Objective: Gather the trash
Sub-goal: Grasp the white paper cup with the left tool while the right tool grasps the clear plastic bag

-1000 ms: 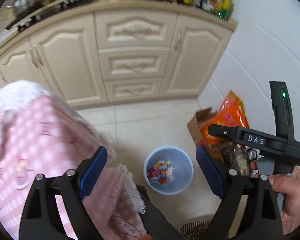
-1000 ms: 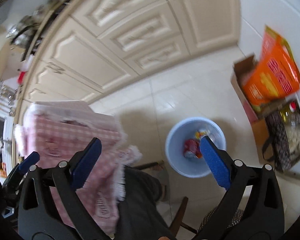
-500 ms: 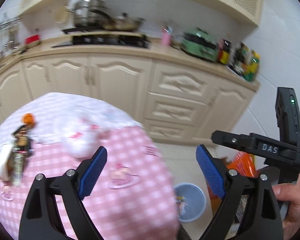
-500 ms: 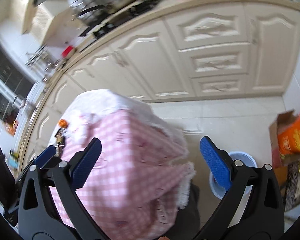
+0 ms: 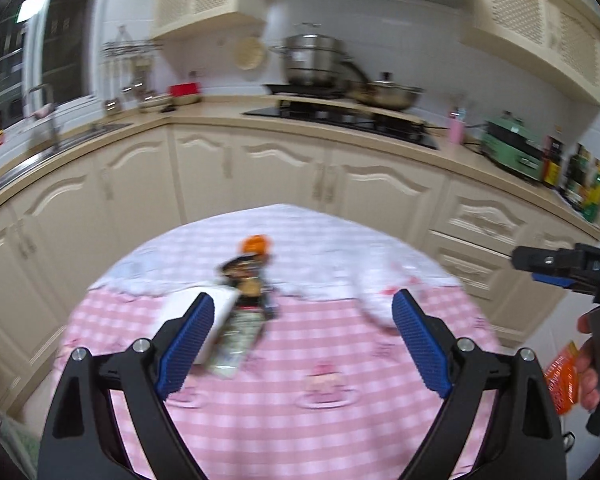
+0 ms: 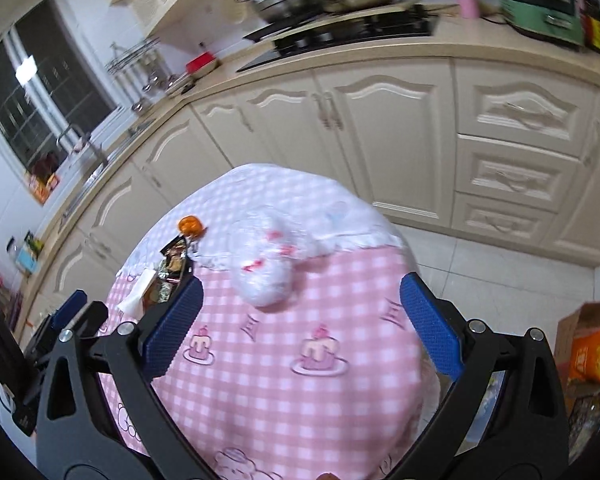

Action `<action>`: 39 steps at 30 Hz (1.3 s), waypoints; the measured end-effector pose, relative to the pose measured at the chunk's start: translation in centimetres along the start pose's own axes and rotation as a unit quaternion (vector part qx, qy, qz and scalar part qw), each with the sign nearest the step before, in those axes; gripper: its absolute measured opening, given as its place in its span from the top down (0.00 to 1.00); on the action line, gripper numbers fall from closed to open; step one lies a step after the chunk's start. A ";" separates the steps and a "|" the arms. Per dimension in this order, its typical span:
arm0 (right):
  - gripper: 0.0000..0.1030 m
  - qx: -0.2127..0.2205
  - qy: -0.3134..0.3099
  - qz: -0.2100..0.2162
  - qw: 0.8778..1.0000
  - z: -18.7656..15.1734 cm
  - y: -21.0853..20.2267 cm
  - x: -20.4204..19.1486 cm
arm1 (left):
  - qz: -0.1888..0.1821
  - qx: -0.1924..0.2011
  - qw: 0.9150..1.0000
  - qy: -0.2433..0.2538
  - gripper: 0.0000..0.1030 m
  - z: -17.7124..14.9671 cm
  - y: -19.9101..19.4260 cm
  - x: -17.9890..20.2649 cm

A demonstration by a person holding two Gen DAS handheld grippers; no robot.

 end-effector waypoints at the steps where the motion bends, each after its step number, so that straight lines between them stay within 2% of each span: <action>1: 0.06 -0.004 -0.005 0.002 1.000 0.1 0.6 -0.7 | 0.014 0.001 1.000 -0.007 0.14 -0.1 0.0 -1.4; 6: 0.06 -0.024 -0.024 0.007 0.999 -0.1 3.3 -3.2 | 0.061 -0.005 0.998 -0.009 0.14 -1.2 0.8 -5.7; 10: 0.06 -0.039 -0.027 0.004 0.999 -0.3 5.4 -4.0 | 0.098 -0.029 0.995 0.013 0.14 -2.4 3.5 -7.7; 13: 0.06 -0.053 -0.025 -0.001 0.998 -0.5 7.1 -4.2 | 0.112 -0.049 0.992 0.029 0.14 -3.1 5.7 -8.5; 17: 0.06 -0.070 -0.030 -0.018 0.997 -0.5 9.6 -4.2 | 0.099 -0.063 0.990 0.073 0.14 -3.6 8.0 -7.5; 20: 0.06 -0.078 -0.028 -0.022 0.996 -0.3 10.8 -4.1 | 0.094 -0.054 0.989 0.100 0.14 -3.7 8.3 -6.4; 22: 0.06 -0.083 -0.029 -0.026 0.996 -0.1 11.6 -4.0 | 0.111 -0.059 0.987 0.102 0.14 -3.7 9.1 -6.5; 24: 0.06 -0.090 -0.031 -0.032 0.995 0.1 12.7 -4.1 | 0.114 -0.074 0.988 0.074 0.14 -3.6 10.5 -7.7; 25: 0.06 -0.093 -0.031 -0.034 0.995 0.2 13.2 -4.0 | 0.109 -0.080 0.989 0.061 0.20 -3.7 10.7 -8.1; 26: 0.06 -0.097 -0.032 -0.038 0.994 0.2 13.8 -4.0 | 0.091 -0.087 0.991 0.042 0.47 -3.6 11.0 -8.9; 27: 0.06 -0.101 -0.033 -0.042 0.993 0.3 14.4 -4.0 | 0.086 -0.090 0.992 0.037 0.48 -3.6 11.0 -9.1; 29: 0.06 -0.109 -0.036 -0.051 0.992 0.3 15.6 -4.0 | 0.072 -0.081 0.994 0.032 0.62 -3.3 10.6 -9.5; 31: 0.07 -0.114 -0.044 -0.056 0.991 0.2 16.6 -4.1 | 0.064 -0.073 0.995 0.021 0.69 -2.9 9.9 -9.9; 32: 0.19 -0.114 -0.048 -0.054 0.991 0.0 16.8 -4.1 | 0.062 -0.071 0.995 0.015 0.72 -2.7 9.8 -10.1; 33: 0.40 -0.115 -0.049 -0.050 0.991 -0.1 17.0 -4.1 | 0.059 -0.067 0.996 0.006 0.73 -2.6 9.5 -10.4; 36: 0.45 -0.108 -0.049 -0.034 0.992 -0.5 16.2 -4.3 | 0.057 -0.055 0.997 -0.023 0.78 -2.7 8.3 -11.7; 39: 0.46 -0.099 -0.054 -0.015 0.994 -0.9 14.9 -4.6 | 0.038 -0.045 0.996 -0.065 0.79 -3.2 7.2 -13.3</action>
Point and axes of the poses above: each gripper's, at about its wrist camera, not at the fingertips, and y roughly the way its jaws point, x to its right, z to its top, the point moved 1 cm from there along y, roughly the way its jaws point, and after that the axes turned 3 degrees about y, right-handed, at the moved point
